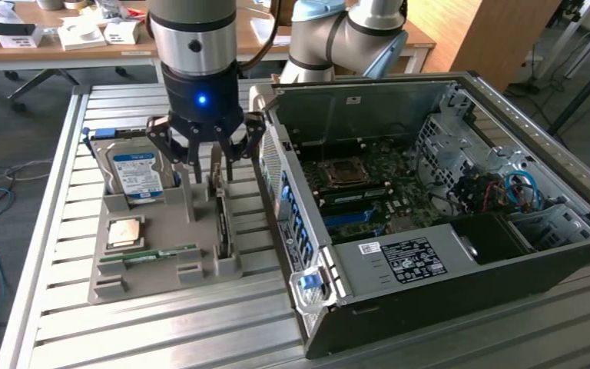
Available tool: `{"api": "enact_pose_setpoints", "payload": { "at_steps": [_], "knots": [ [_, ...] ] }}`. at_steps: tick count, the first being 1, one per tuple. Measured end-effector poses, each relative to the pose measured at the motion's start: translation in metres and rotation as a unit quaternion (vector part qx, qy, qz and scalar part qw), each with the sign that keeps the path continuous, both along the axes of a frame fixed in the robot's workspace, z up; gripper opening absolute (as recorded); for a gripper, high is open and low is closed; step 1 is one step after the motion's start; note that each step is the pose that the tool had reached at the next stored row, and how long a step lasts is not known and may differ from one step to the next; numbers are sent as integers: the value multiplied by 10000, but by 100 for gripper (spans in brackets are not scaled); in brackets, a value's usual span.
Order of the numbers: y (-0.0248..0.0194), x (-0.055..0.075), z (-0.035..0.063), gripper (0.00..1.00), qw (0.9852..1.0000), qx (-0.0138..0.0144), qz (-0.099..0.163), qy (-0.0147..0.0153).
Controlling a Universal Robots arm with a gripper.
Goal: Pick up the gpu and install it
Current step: 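Pick up the gpu and move the gpu toward the slot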
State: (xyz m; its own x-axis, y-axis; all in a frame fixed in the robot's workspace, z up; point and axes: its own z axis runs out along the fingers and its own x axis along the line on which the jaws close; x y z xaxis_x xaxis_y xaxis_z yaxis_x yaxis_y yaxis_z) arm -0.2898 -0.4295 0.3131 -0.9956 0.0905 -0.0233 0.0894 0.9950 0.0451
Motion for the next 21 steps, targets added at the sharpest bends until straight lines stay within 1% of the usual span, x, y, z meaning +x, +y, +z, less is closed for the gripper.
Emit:
{"api": "enact_pose_setpoints", "payload": {
  "at_steps": [14, 21],
  "knots": [
    [0, 0, -46, 47, 10000, 0, 0, 0],
    [0, 0, -96, 47, 10000, 0, 0, 0]
  ]
}}
